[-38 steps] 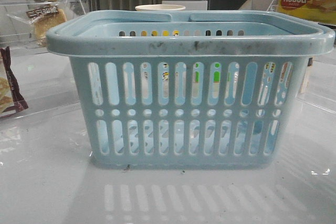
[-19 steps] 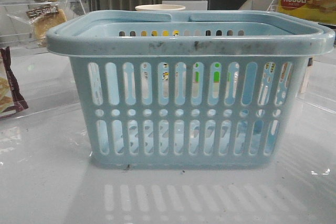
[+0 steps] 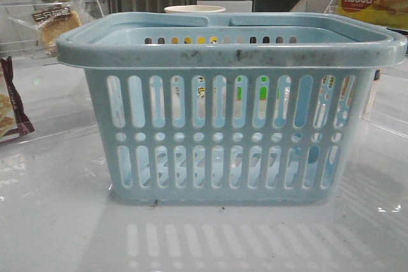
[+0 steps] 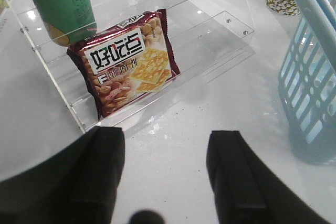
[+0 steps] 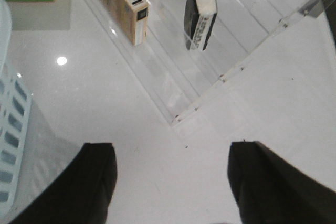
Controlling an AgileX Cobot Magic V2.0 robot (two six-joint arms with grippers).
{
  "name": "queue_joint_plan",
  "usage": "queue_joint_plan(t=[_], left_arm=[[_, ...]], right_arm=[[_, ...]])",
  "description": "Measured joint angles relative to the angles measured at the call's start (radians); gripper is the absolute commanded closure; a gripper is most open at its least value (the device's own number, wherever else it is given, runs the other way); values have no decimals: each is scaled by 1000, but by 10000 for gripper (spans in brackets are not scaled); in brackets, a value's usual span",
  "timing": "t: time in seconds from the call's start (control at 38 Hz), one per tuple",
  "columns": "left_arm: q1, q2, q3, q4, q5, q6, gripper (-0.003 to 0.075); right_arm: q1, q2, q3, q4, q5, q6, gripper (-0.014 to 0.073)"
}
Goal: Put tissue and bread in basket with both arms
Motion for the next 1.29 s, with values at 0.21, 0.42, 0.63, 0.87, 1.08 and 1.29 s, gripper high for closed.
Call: queue_joint_plan(t=[0.21, 0.42, 0.63, 0.87, 1.08, 1.29], left_arm=[[0, 0, 0, 2, 0, 0, 323], [0, 0, 0, 2, 0, 0, 323], [0, 0, 0, 2, 0, 0, 323], [0, 1, 0, 2, 0, 0, 323], [0, 1, 0, 0, 0, 0, 325], [0, 2, 0, -12, 0, 0, 340]], right_arm=[[-82, 236, -209, 40, 79, 2, 34], [-99, 469, -389, 84, 158, -23, 34], [-99, 638, -505, 84, 163, -32, 34], [-99, 776, -595, 13, 129, -35, 34], [-99, 822, -610, -8, 86, -35, 132], [-99, 834, -610, -8, 70, -37, 377]])
